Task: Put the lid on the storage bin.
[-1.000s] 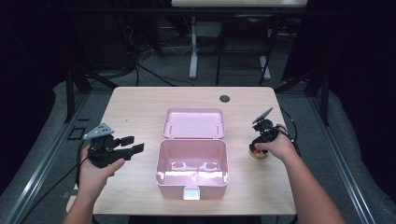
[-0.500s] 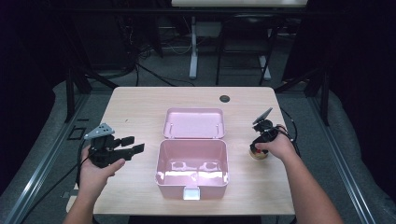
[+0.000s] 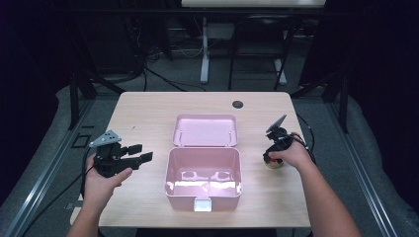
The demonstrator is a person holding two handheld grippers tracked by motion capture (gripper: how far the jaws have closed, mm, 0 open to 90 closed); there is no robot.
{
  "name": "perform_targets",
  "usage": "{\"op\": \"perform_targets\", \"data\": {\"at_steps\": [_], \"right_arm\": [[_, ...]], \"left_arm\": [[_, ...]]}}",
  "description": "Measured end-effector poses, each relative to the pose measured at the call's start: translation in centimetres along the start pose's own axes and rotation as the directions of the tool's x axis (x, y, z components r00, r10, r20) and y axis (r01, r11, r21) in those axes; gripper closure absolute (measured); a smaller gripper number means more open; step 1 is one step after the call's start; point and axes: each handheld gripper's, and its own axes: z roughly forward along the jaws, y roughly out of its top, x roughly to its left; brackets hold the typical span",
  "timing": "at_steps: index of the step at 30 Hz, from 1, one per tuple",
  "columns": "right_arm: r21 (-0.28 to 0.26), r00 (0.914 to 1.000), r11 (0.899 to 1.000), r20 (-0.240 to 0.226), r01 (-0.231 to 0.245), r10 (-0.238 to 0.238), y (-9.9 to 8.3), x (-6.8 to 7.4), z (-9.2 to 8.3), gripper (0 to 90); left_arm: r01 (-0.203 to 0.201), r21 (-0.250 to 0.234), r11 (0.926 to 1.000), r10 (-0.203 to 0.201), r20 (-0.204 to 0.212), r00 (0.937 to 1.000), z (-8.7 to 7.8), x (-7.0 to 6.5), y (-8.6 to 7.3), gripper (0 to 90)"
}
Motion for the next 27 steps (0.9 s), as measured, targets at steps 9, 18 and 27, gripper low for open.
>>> {"op": "perform_targets", "data": {"at_steps": [9, 18, 27], "right_arm": [[0.038, 0.9999, 0.999, 0.007, 0.013, -0.013, 0.3, 0.1, 0.9, 12.4], [0.053, 0.9999, 0.999, -0.004, 0.012, -0.012, 0.5, 0.1, 1.2, 13.7], [0.075, 0.9999, 0.997, -0.015, -0.001, 0.002, 0.5, 0.1, 1.6, 17.6]], "left_arm": [[-0.005, 0.003, 1.0000, 0.005, 0.005, 1.0000, 0.0, 0.0, 0.0, 43.8], [0.000, 0.003, 1.0000, 0.000, 0.004, 1.0000, 0.0, 0.0, 0.0, 43.8], [-0.001, 0.003, 1.0000, 0.001, 0.003, 1.0000, 0.0, 0.0, 0.0, 43.8]]}}
